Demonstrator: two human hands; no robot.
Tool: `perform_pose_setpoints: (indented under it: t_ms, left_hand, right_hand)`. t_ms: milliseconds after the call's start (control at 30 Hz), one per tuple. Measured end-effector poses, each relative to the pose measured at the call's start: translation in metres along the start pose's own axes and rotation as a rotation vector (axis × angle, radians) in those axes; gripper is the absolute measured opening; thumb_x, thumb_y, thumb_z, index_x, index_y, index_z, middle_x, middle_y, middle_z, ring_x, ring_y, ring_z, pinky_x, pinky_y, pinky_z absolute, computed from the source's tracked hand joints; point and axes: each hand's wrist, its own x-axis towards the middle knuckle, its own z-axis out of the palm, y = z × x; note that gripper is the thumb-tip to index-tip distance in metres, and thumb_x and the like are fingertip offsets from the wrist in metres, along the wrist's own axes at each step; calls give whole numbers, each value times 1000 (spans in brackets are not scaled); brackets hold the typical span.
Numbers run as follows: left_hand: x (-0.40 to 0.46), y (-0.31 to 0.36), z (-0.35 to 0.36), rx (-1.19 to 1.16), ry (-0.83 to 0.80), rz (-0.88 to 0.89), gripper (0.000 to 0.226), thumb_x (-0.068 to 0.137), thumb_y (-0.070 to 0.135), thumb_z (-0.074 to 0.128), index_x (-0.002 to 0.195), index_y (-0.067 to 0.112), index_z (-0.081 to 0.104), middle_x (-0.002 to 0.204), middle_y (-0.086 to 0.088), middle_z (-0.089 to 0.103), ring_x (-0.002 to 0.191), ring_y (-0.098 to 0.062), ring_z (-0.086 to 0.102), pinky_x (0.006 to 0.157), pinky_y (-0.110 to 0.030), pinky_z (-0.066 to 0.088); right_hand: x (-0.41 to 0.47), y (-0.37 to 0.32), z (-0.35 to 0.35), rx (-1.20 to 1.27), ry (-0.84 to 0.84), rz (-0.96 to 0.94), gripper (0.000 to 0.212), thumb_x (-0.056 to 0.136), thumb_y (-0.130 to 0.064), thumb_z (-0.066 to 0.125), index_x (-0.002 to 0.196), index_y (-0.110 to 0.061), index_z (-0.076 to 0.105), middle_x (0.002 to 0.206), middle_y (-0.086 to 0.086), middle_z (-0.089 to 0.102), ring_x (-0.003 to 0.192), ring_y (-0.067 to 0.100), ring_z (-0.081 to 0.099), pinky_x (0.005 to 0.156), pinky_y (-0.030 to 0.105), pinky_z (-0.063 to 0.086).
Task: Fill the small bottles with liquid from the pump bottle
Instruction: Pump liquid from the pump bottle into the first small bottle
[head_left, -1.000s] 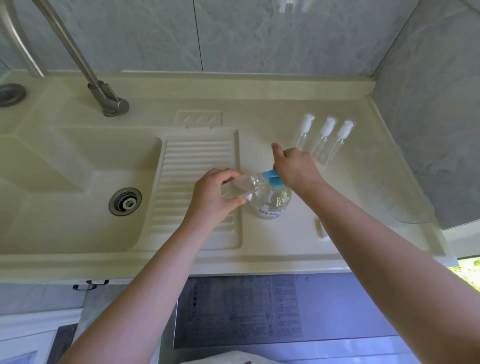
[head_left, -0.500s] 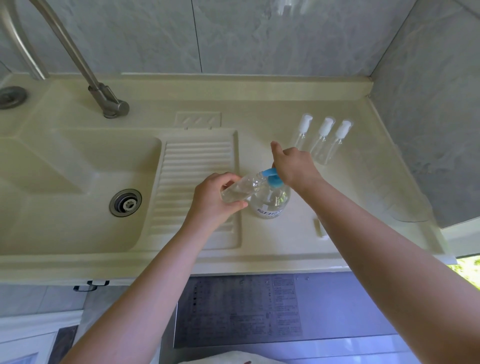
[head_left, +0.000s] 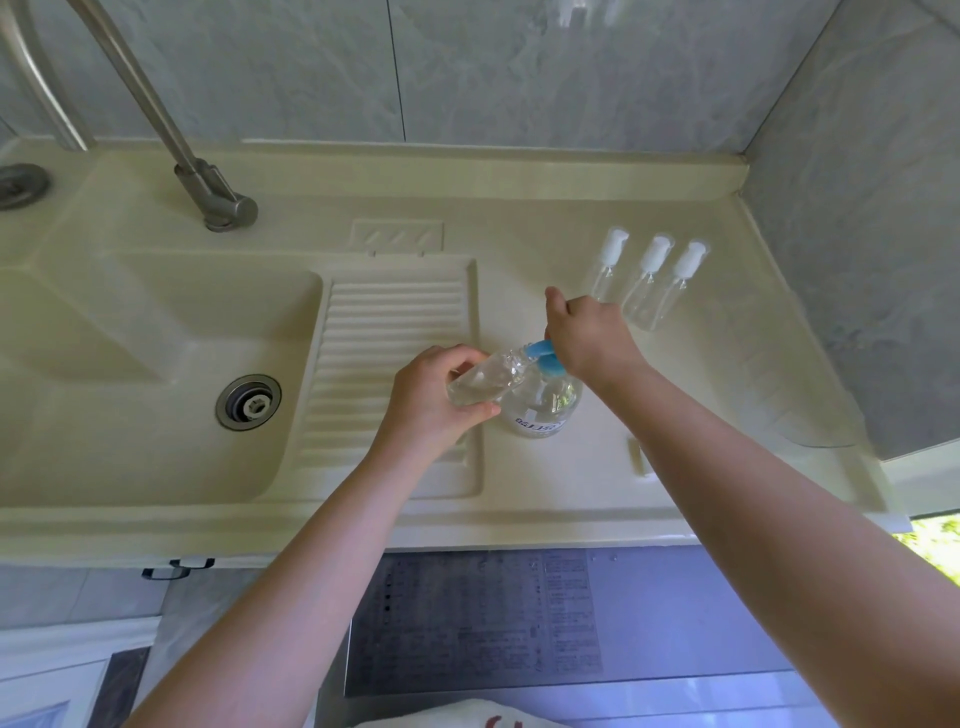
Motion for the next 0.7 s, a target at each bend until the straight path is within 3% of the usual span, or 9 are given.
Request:
perform_pose_setpoints:
  t_ms: [67,167,300,533,700]
  left_hand:
    - [0,-1,-1,1,2,-7,44,63,13,88,100,26,69,101,4,64,89,-11,61,77,-7,39]
    - [-2,-3,-2,11,-5,-7,44,63,13,88,100,28,69,100,5,64,91,-11,61,75,-4,37]
    - [-4,-4,-1,-5,2,-15,44,64,13,88,101,27,69,98,7,63,88,-4,59,74,0,36]
    - [-5,-4,-1,-37,7,-14,42,65,13,88,101,26,69,97,14,63,87,7,56,73,1,36]
    - [-7,-4,-1,-60,4,-4,43,65,13,88,102,25,70,102,12,66,88,9,56,74,2,35]
  right_hand:
    - [-4,-1,-2,41,-4,-38,35,99,-23,42,125,-2,52,108,15,66,91,35,57,79,34,48]
    - [-6,-7,-10,74,-47,28,59,102,-45,30,103,0,69,99,16,65,98,33,57,82,32,41]
    - [-8,-9,-13,0,-69,8,59,101,-45,31,103,1,69,92,16,63,96,33,57,77,32,41]
    - [3,-6,-20,75,-173,103,59,93,-55,40,93,-3,69,77,14,68,60,25,61,70,32,53]
    - [8,-15,-27,101,-268,140,69,91,-64,37,87,-3,70,84,15,72,73,30,68,79,37,59]
